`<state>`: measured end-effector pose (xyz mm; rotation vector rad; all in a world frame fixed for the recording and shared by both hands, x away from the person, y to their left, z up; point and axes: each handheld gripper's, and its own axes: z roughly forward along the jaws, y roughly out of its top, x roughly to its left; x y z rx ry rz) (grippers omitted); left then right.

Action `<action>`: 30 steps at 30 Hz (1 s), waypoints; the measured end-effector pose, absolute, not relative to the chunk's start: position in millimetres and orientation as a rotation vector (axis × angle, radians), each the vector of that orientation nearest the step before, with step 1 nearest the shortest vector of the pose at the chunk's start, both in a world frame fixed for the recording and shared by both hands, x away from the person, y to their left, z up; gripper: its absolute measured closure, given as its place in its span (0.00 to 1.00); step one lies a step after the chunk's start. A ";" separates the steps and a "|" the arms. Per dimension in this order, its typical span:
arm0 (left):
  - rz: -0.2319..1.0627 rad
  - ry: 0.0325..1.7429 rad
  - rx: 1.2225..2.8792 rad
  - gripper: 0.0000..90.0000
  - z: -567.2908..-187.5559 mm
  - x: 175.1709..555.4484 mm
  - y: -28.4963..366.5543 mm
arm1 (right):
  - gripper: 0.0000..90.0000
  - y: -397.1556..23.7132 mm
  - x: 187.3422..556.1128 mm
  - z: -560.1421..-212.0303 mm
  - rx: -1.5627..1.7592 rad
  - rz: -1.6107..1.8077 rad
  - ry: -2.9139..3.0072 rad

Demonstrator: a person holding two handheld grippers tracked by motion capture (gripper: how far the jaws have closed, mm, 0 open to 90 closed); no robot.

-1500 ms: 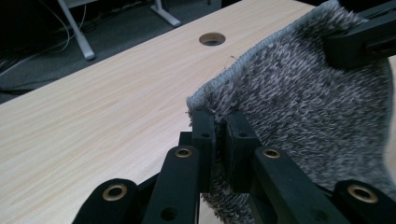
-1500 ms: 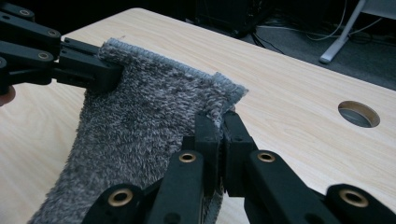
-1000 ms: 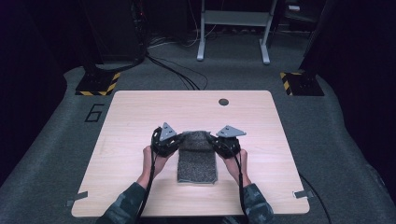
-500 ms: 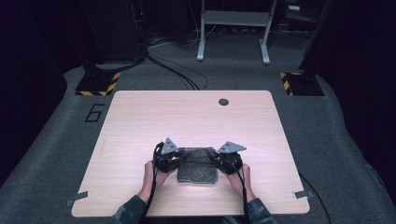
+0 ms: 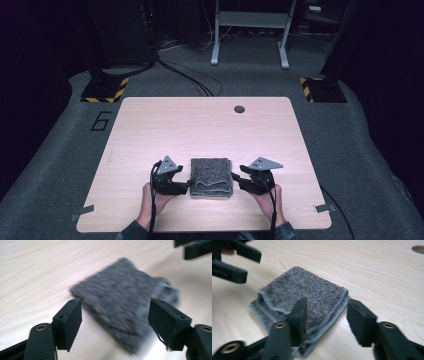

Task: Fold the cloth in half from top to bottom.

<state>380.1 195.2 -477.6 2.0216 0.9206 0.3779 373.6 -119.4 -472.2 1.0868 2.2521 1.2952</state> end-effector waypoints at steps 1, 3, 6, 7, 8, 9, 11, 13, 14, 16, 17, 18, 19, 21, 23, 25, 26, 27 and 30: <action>0.408 0.932 2.052 0.29 -478.5 386.4 190.9 | 0.50 -115.1 378.9 -473.9 1.091 1.272 2.277; 0.407 0.973 2.096 0.27 -486.8 396.4 181.7 | 0.47 -101.7 387.7 -482.0 1.129 1.181 2.302; 0.376 0.991 2.186 0.25 -503.8 400.0 175.3 | 0.38 -87.4 394.5 -501.3 1.154 1.080 2.370; 0.374 0.997 2.197 0.25 -509.2 398.5 174.5 | 0.38 -85.6 393.9 -505.1 1.162 1.058 2.373; 0.371 0.992 2.219 0.25 -512.8 397.2 175.3 | 0.37 -83.7 393.4 -509.4 1.169 1.017 2.380; 0.381 0.989 2.217 0.24 -515.6 395.1 175.2 | 0.36 -82.3 392.3 -512.3 1.195 1.007 2.381; 0.388 0.984 2.218 0.24 -516.1 391.9 176.4 | 0.34 -84.1 391.8 -515.4 1.175 1.004 2.384; 0.404 0.980 2.219 0.24 -516.1 390.6 175.4 | 0.32 -84.2 389.6 -516.1 1.208 0.993 2.377; 0.403 0.974 2.233 0.24 -515.7 389.9 175.4 | 0.32 -85.5 390.9 -517.3 1.187 0.996 2.382; 0.409 0.971 2.233 0.24 -516.4 387.2 175.1 | 0.30 -86.4 390.0 -518.9 1.176 0.996 2.385; 0.429 0.974 2.219 0.24 -517.7 385.4 174.3 | 0.30 -86.8 388.6 -519.4 1.181 0.993 2.385; 0.428 0.969 2.222 0.24 -517.9 384.3 174.8 | 0.30 -86.7 387.5 -520.4 1.181 1.001 2.374; 0.431 0.972 2.219 0.24 -518.2 383.8 174.7 | 0.30 -86.1 385.7 -521.0 1.179 1.002 2.365; 0.435 0.973 2.224 0.22 -518.1 384.5 174.9 | 0.29 -84.7 385.8 -520.7 1.166 0.984 2.362; 0.431 0.993 2.207 0.19 -518.2 385.5 175.1 | 0.27 -85.1 387.2 -520.4 1.155 0.977 2.368; 0.413 0.995 2.198 0.17 -515.7 387.7 178.8 | 0.25 -88.1 389.8 -519.1 1.176 1.007 2.376; 0.417 1.000 2.178 0.16 -514.3 387.7 180.0 | 0.23 -89.2 390.4 -517.8 1.185 1.015 2.376; 0.412 1.005 2.165 0.15 -511.6 387.5 181.7 | 0.22 -91.2 391.4 -515.8 1.167 1.029 2.379; 0.401 1.019 2.125 0.12 -499.9 385.2 188.7 | 0.20 -94.4 388.5 -505.6 1.174 1.065 2.357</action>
